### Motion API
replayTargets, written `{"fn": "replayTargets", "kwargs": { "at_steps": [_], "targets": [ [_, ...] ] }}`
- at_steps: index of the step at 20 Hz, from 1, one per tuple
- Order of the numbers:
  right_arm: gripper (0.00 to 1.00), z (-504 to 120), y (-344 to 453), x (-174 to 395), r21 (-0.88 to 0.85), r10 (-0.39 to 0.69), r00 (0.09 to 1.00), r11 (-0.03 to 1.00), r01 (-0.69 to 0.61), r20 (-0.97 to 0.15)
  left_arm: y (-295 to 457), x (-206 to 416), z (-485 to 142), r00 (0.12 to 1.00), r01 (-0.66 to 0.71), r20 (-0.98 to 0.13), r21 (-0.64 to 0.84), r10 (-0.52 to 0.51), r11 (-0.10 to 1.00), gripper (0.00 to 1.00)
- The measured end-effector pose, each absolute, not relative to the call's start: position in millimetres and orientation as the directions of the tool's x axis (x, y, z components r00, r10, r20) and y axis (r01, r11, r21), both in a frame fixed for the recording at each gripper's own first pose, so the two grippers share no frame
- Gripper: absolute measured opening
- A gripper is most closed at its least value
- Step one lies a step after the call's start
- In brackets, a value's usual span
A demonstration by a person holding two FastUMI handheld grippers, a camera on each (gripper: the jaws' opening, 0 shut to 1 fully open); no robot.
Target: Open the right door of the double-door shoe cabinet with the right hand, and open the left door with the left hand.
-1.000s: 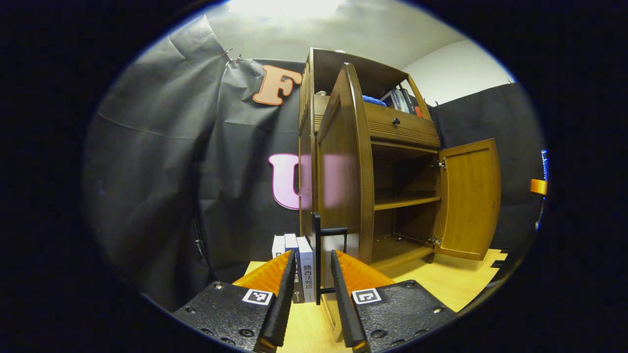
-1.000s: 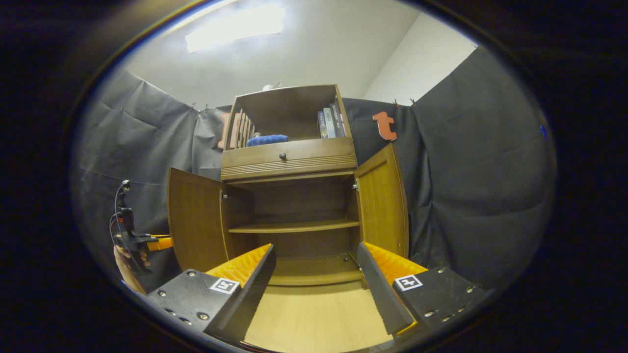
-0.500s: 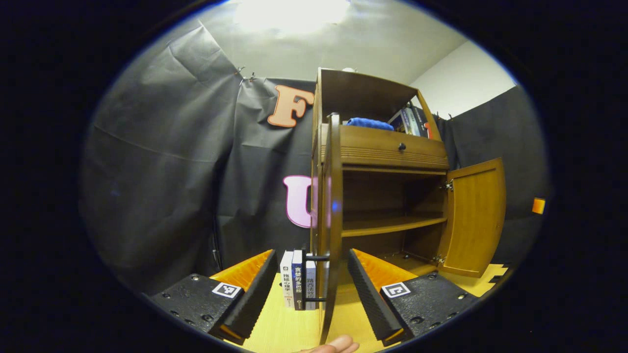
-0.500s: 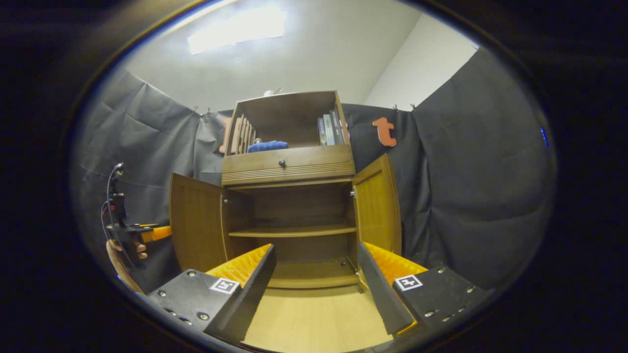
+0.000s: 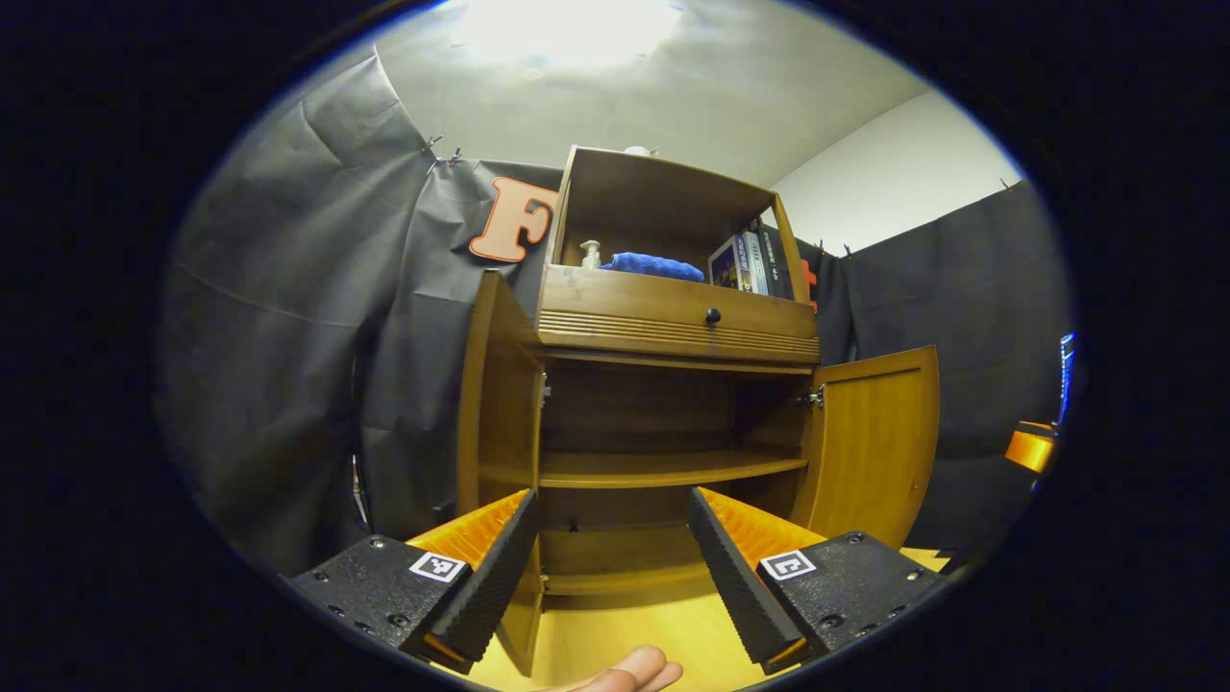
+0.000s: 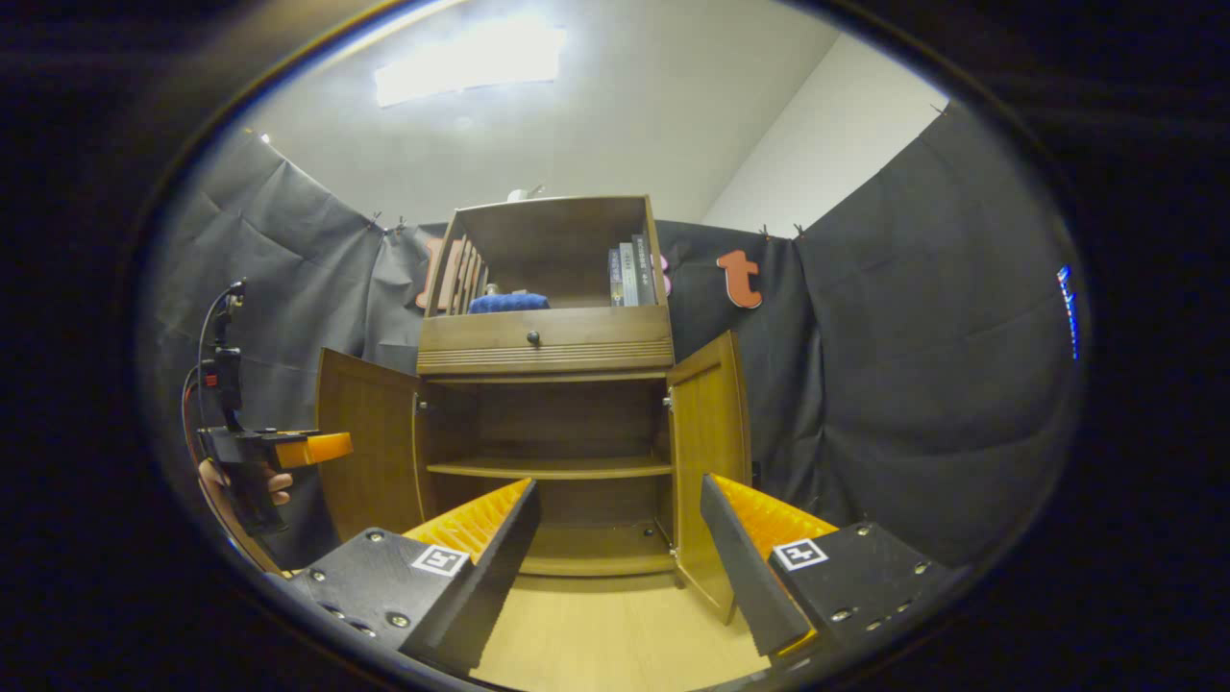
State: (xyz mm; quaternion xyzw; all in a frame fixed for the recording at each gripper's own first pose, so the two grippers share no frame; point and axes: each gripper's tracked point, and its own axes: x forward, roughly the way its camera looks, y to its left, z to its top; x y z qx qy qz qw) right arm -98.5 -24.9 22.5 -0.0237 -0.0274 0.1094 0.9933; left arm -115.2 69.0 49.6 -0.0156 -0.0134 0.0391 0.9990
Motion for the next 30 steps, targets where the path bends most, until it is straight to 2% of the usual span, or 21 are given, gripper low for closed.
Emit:
{"fn": "replayTargets", "kwargs": {
  "at_steps": [4, 6, 7, 8, 9, 14, 16, 18, 19, 21, 22, 24, 27, 29, 30],
  "targets": [
    [0.99, 30, -38, -87, -0.039, 0.191, 0.979, 0.981, -0.188, 0.075, 31, -92, 44, 0.999, -0.049, 0.021, -0.04, 0.05, 0.998, 0.94],
    [0.95, 27, -41, -78, -0.034, 0.188, 0.98, 0.982, -0.186, 0.072, 15, -81, 39, 0.999, -0.042, 0.016, -0.035, 0.042, 0.999, 0.95],
    [0.95, 23, -41, -73, -0.035, 0.186, 0.98, 0.982, -0.184, 0.066, 5, -74, 34, 0.999, -0.035, 0.014, -0.035, 0.035, 0.999, 0.95],
    [0.99, 19, -41, -67, -0.036, 0.184, 0.981, 0.983, -0.183, 0.058, -4, -67, 29, 0.999, -0.031, 0.007, -0.034, 0.032, 0.999, 0.98],
    [0.99, 16, -40, -62, -0.037, 0.185, 0.981, 0.982, -0.183, 0.05, -10, -61, 23, 1.0, -0.029, 0.0, -0.034, 0.029, 0.999, 0.94],
    [0.99, -4, -16, -26, -0.027, 0.212, 0.977, 0.977, -0.211, 0.013, -24, -20, -8, 0.997, -0.061, -0.04, -0.022, 0.061, 0.998, 0.94],
    [0.95, -14, -3, -8, -0.03, 0.228, 0.974, 0.973, -0.228, -0.005, -18, -6, -20, 0.994, -0.087, -0.06, -0.013, 0.086, 0.996, 0.94],
    [0.96, -24, 16, 10, -0.026, 0.252, 0.968, 0.967, -0.252, -0.016, -12, 8, -32, 0.992, -0.107, -0.074, -0.004, 0.107, 0.994, 0.94],
    [0.99, -30, 25, 19, -0.021, 0.267, 0.963, 0.963, -0.268, -0.021, -11, 13, -40, 0.989, -0.112, -0.101, 0.001, 0.111, 0.994, 0.96],
    [0.96, -37, 44, 36, -0.012, 0.292, 0.956, 0.956, -0.293, -0.019, -6, 29, -43, 0.989, -0.119, -0.087, 0.007, 0.119, 0.993, 0.94],
    [0.99, -40, 51, 42, -0.008, 0.3, 0.954, 0.954, -0.3, -0.011, -2, 36, -45, 0.988, -0.126, -0.092, 0.019, 0.128, 0.992, 0.93],
    [0.99, -47, 66, 54, -0.005, 0.303, 0.953, 0.953, -0.303, 0.003, 4, 45, -53, 0.984, -0.141, -0.102, 0.035, 0.144, 0.989, 0.96],
    [0.99, -64, 85, 62, -0.007, 0.315, 0.949, 0.949, -0.315, -0.008, 23, 56, -63, 0.976, -0.174, -0.119, 0.064, 0.181, 0.983, 0.93],
    [1.0, -72, 85, 62, -0.001, 0.289, 0.957, 0.957, -0.289, -0.013, 36, 59, -62, 0.97, -0.21, -0.108, 0.09, 0.22, 0.973, 0.93],
    [0.99, -74, 83, 61, 0.011, 0.275, 0.961, 0.961, -0.275, -0.016, 41, 59, -57, 0.967, -0.228, -0.098, 0.097, 0.237, 0.969, 0.96]
  ]
}}
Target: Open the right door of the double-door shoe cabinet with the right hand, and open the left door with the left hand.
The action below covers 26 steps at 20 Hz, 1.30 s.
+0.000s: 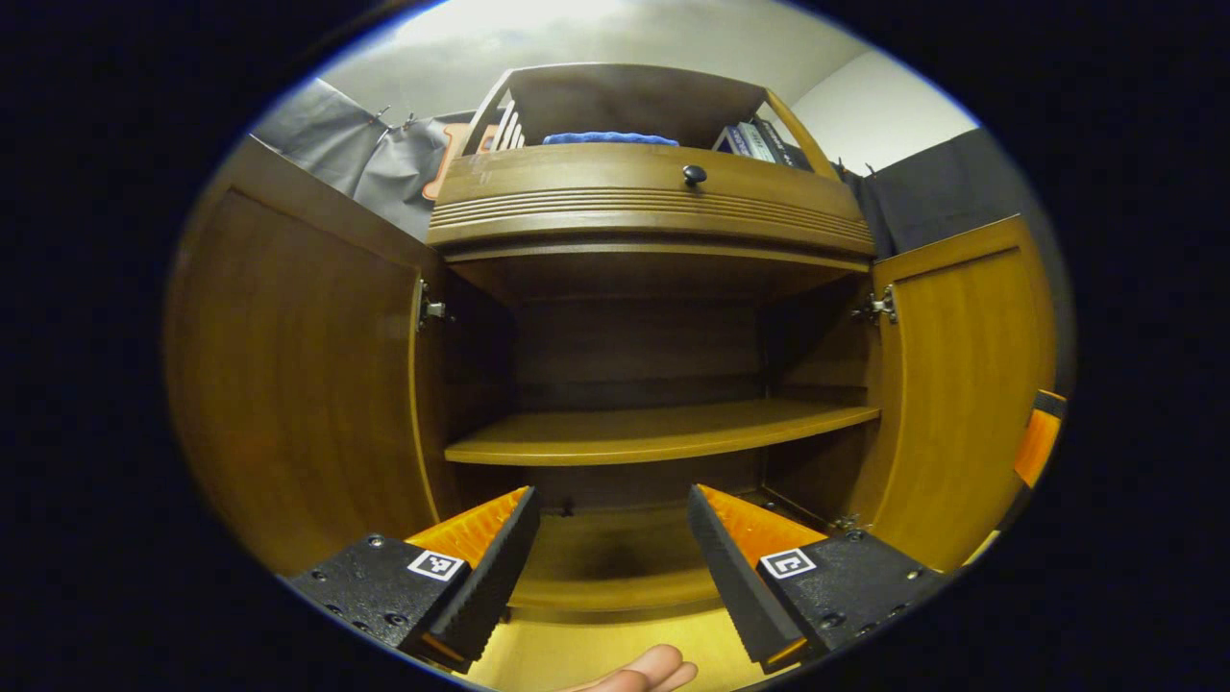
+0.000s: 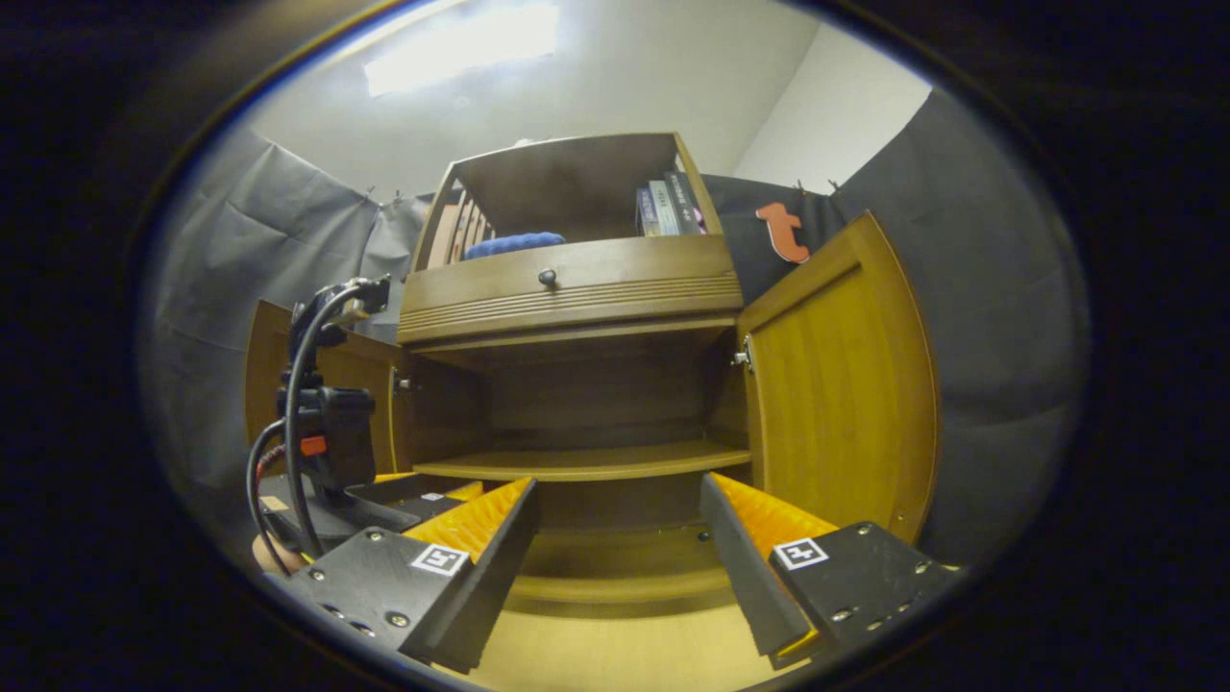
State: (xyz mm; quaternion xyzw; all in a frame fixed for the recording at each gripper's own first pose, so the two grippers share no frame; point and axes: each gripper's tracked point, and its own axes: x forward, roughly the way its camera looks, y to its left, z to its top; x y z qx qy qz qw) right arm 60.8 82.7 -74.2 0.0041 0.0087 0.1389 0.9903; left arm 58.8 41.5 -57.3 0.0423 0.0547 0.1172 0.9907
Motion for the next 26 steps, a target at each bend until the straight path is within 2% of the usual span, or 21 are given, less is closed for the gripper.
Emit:
{"fn": "replayTargets", "kwargs": {
  "at_steps": [1, 2, 3, 7, 11, 13, 15, 19, 20, 23, 24, 25, 26],
  "targets": [
    [0.99, -74, 82, 57, 0.024, 0.269, 0.963, 0.963, -0.268, -0.019, 43, 59, -55, 0.966, -0.233, -0.094, 0.095, 0.242, 0.968, 0.94],
    [1.0, -71, 79, 52, 0.034, 0.261, 0.965, 0.965, -0.26, -0.019, 42, 59, -54, 0.967, -0.227, -0.097, 0.089, 0.235, 0.97, 0.96],
    [1.0, -68, 75, 48, 0.037, 0.247, 0.969, 0.968, -0.247, -0.017, 40, 58, -54, 0.97, -0.217, -0.097, 0.081, 0.225, 0.973, 0.94],
    [0.99, -58, 60, 37, 0.02, 0.204, 0.979, 0.979, -0.204, -0.012, 38, 49, -43, 0.975, -0.199, -0.086, 0.083, 0.206, 0.976, 0.96],
    [1.0, -68, 77, 34, -0.001, 0.23, 0.972, 0.973, -0.231, -0.05, 34, 39, -31, 0.984, -0.163, -0.064, 0.052, 0.166, 0.985, 0.94],
    [0.99, -72, 86, 33, -0.042, 0.239, 0.969, 0.969, -0.242, -0.061, 37, 36, -27, 0.985, -0.163, -0.053, 0.052, 0.166, 0.985, 0.96],
    [0.99, -74, 92, 32, -0.075, 0.236, 0.969, 0.968, -0.241, -0.066, 43, 35, -23, 0.984, -0.172, -0.044, 0.05, 0.175, 0.984, 0.94],
    [1.0, -68, 100, 25, -0.088, 0.247, 0.967, 0.964, -0.251, -0.055, 47, 35, -24, 0.983, -0.172, -0.059, 0.01, 0.173, 0.985, 0.96],
    [1.0, -66, 99, 24, -0.086, 0.245, 0.968, 0.965, -0.248, -0.048, 48, 34, -24, 0.983, -0.174, -0.059, 0.014, 0.174, 0.985, 0.93],
    [0.99, -62, 98, 22, -0.069, 0.242, 0.97, 0.967, -0.244, -0.03, 45, 32, -22, 0.985, -0.16, -0.057, 0.02, 0.16, 0.987, 0.93],
    [0.96, -61, 98, 22, -0.062, 0.242, 0.97, 0.968, -0.244, -0.026, 46, 32, -21, 0.985, -0.16, -0.056, 0.022, 0.161, 0.987, 0.93],
    [0.99, -61, 98, 23, -0.057, 0.241, 0.97, 0.969, -0.242, -0.025, 47, 30, -21, 0.985, -0.164, -0.054, 0.025, 0.165, 0.986, 0.93],
    [0.96, -63, 98, 25, -0.054, 0.239, 0.971, 0.969, -0.24, -0.028, 48, 29, -19, 0.984, -0.168, -0.049, 0.026, 0.169, 0.986, 0.93]
  ]
}}
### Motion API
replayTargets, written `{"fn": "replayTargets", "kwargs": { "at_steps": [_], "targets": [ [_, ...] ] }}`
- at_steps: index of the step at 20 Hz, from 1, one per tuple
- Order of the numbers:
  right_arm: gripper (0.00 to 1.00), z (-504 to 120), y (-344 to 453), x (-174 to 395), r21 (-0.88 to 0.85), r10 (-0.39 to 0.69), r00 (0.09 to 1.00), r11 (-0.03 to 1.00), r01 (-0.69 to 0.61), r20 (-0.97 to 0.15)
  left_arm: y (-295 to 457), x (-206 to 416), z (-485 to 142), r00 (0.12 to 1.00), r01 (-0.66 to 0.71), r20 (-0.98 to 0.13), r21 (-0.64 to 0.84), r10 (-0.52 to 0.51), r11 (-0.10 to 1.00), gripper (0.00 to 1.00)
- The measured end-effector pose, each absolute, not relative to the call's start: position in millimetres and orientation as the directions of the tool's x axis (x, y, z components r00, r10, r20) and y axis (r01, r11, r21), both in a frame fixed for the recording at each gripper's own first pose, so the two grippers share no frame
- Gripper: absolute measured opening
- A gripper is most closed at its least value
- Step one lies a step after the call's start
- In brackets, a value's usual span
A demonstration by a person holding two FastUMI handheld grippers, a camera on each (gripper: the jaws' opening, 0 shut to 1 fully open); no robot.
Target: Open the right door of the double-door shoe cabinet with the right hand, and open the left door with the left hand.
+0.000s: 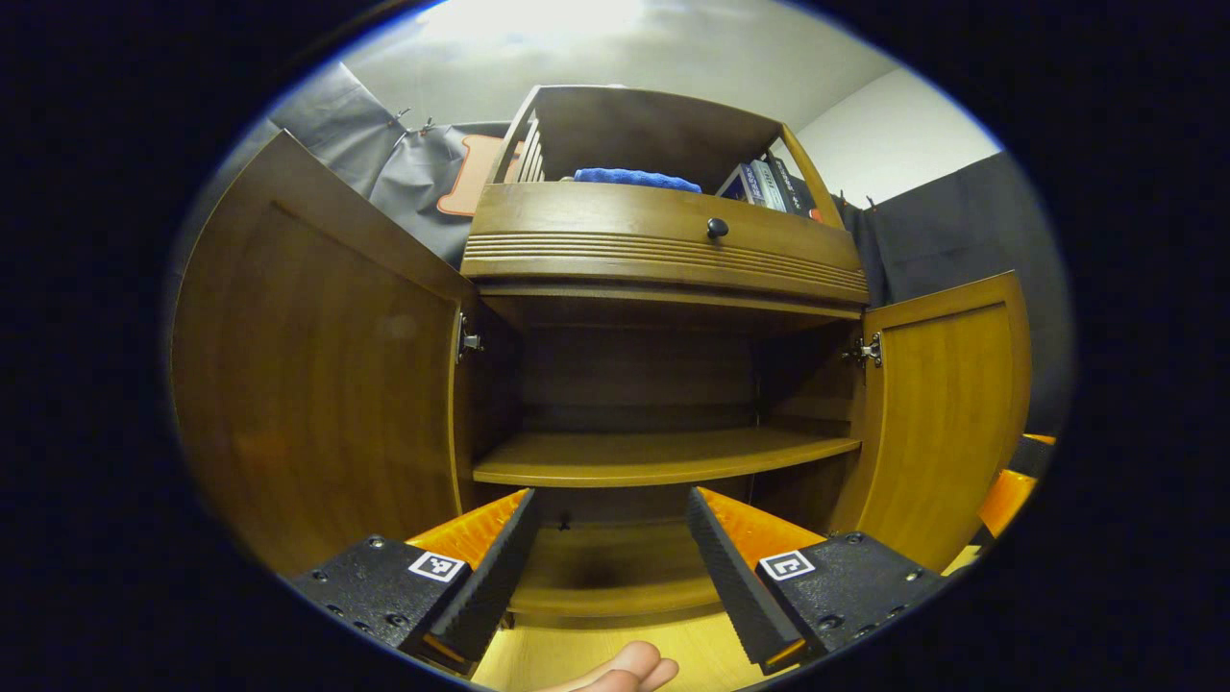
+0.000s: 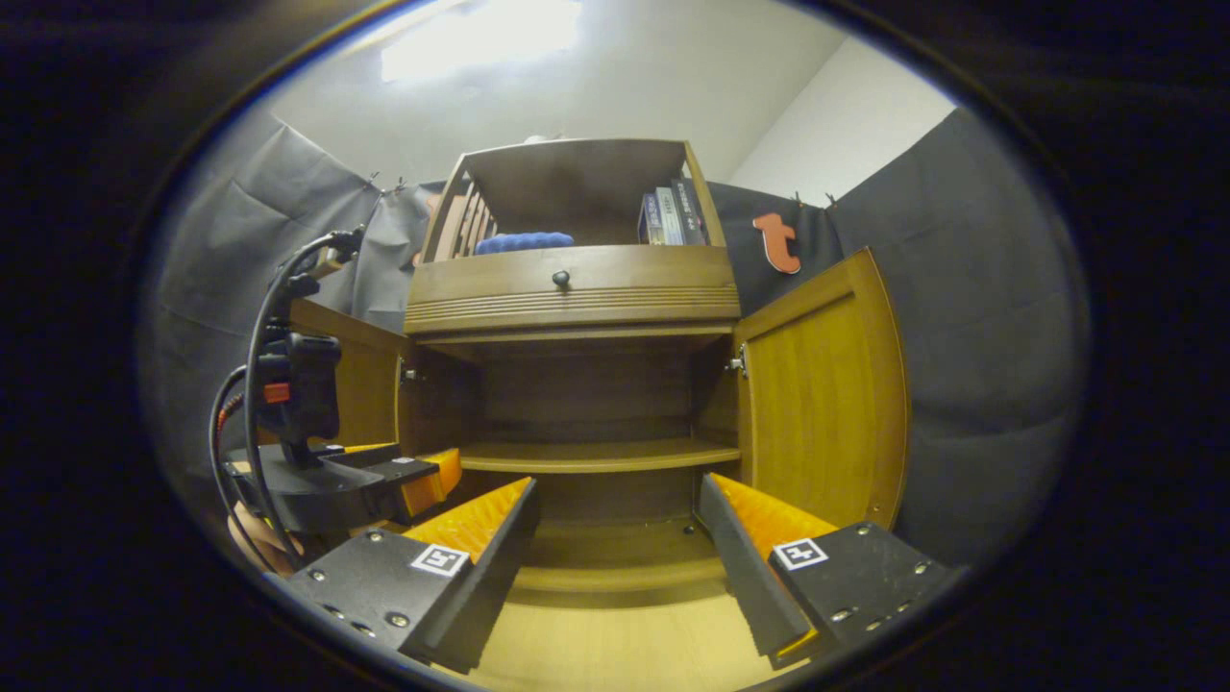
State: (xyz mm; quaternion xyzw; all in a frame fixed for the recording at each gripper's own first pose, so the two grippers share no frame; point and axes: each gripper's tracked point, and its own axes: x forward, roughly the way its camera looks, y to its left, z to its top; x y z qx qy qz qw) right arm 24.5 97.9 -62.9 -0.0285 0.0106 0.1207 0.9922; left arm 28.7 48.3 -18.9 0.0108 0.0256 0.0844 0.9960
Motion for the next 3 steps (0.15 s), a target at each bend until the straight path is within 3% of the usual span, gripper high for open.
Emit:
{"fn": "replayTargets", "kwargs": {
  "at_steps": [3],
  "targets": [
    [0.96, -70.1, 96.9, 24.9, -0.062, 0.232, 0.972, 0.97, -0.234, -0.042, 51.2, 23.2, -16.1, 0.983, -0.178, -0.05, 0.025, 0.179, 0.984, 0.93]
  ]
}}
